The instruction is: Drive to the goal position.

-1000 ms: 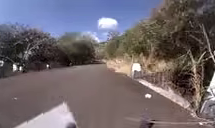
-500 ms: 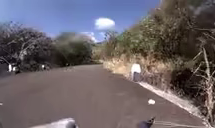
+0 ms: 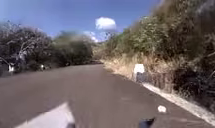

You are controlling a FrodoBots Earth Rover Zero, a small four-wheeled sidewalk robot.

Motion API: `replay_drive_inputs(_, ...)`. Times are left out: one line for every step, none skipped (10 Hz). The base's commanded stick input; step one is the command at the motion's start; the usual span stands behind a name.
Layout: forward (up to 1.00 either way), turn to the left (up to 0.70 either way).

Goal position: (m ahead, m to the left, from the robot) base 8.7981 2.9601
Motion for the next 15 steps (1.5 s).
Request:
replay_drive_inputs(0.5, 0.0)
replay_drive_inputs(0.5, 0.0)
replay_drive_inputs(0.5, 0.0)
replay_drive_inputs(0.5, 0.0)
replay_drive_inputs(0.5, 0.0)
replay_drive_inputs(0.5, 0.0)
replay_drive_inputs(0.5, 0.0)
replay_drive_inputs(0.5, 0.0)
replay_drive_inputs(0.5, 0.0)
replay_drive_inputs(0.5, 0.0)
replay_drive_inputs(0.5, 0.0)
replay_drive_inputs(0.5, 0.0)
replay_drive_inputs(0.5, 0.0)
replay_drive_inputs(0.5, 0.0)
replay_drive_inputs(0.5, 0.0)
